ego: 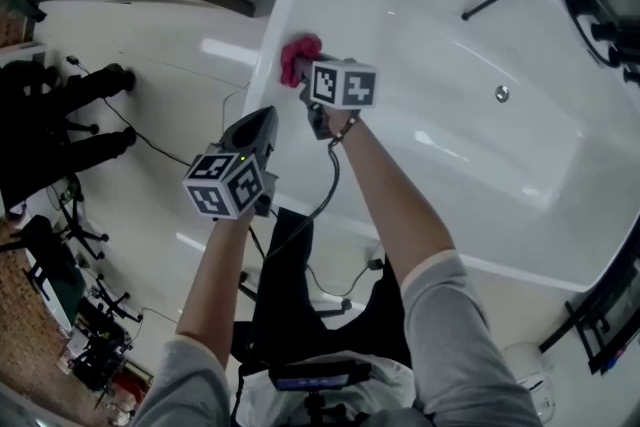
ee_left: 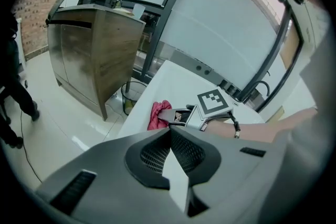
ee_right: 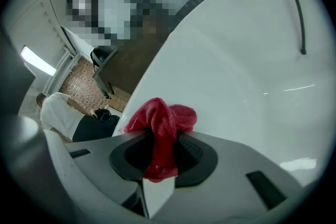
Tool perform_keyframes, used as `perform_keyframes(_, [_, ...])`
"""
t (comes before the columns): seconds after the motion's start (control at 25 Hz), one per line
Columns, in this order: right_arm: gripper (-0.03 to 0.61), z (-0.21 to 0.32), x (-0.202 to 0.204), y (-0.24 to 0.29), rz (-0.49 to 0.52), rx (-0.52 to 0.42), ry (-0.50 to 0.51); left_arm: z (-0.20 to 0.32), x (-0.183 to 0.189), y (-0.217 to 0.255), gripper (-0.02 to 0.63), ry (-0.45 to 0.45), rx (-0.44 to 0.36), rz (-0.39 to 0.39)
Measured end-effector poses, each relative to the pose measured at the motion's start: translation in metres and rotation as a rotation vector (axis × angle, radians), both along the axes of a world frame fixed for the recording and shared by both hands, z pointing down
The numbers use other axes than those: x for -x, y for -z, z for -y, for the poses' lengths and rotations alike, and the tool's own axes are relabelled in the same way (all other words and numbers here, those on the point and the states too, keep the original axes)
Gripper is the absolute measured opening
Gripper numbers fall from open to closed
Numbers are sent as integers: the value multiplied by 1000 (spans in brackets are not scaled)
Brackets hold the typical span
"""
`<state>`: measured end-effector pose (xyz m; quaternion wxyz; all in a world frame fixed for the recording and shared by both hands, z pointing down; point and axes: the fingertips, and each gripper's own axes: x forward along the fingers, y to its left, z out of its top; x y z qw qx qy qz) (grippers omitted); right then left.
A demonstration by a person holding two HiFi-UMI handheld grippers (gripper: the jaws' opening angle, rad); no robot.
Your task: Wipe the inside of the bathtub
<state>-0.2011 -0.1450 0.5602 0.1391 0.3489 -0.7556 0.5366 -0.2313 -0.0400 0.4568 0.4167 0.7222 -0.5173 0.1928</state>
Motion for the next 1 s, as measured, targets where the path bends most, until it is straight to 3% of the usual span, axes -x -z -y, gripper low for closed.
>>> perform_keyframes(0.4, [97,-6,10,52,95,-58,11,-20,0,33,6,46,-38,-21])
perform_keyframes(0.56, [98,-7,7,93,98,-126,44,-28,2,56,6,61,-64,-24])
perform_keyframes(1.0, [99,-53,-52,228,53,-344,164,-56,-23,131,6,130,-182,-32])
